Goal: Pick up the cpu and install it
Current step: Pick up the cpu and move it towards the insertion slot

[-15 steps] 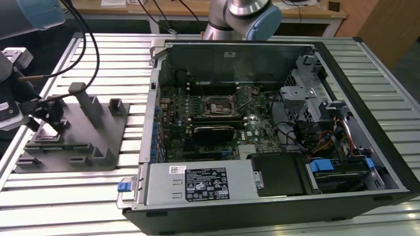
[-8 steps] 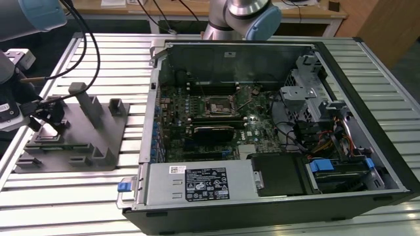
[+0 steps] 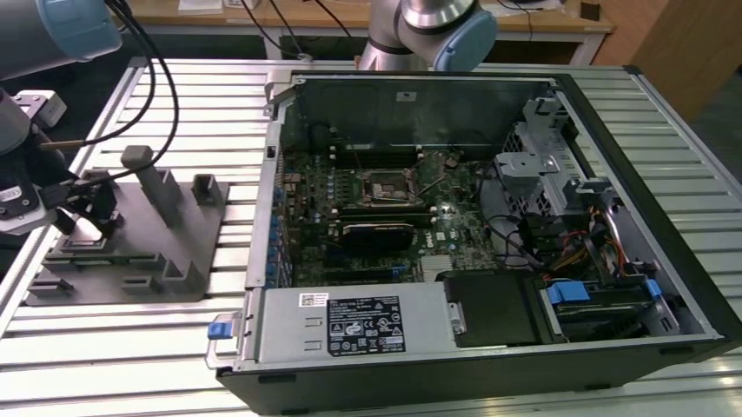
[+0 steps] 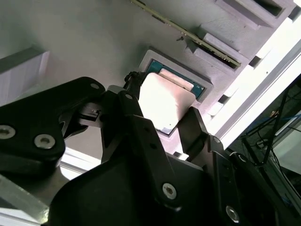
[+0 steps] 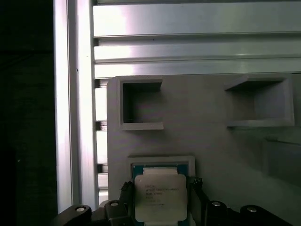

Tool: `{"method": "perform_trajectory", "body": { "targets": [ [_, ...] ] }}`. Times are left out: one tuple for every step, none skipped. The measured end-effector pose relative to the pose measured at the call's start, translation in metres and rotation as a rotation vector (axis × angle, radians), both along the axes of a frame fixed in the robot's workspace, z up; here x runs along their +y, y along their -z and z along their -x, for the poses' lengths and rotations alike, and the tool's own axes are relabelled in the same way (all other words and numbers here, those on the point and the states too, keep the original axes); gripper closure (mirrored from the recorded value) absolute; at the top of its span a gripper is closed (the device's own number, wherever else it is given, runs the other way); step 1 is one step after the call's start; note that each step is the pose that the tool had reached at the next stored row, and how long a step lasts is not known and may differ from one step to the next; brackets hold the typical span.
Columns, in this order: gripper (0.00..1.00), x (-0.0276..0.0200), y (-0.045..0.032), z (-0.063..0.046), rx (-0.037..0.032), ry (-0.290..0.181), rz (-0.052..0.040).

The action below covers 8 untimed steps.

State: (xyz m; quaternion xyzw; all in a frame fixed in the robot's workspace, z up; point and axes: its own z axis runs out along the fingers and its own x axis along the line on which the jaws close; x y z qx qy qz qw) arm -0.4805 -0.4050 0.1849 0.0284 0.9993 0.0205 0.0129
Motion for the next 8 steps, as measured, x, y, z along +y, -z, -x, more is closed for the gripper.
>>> {"method": "perform_trajectory", "body": {
  "targets": [
    [0.41,0.0001,0.0006,0.0,0.0,0.0,0.0],
    [0.41,0.0002,0.0013,0.0,-0.0001,0.0,-0.0001],
    [0.41,0.0003,0.0019,0.0,-0.0001,0.0,0.0],
    [0.41,0.0004,0.0024,0.0,0.0,0.0,0.0],
    [0.41,0.0005,0.0025,0.0,0.0003,0.0,0.0001],
    [0.41,0.0005,0.0027,0.0,0.0003,0.0,0.0001],
    [0.41,0.0005,0.0029,0.0,0.0001,0.0,0.0],
    [0.41,0.0005,0.003,0.0,0.0,0.0,0.0]
  ]
}}
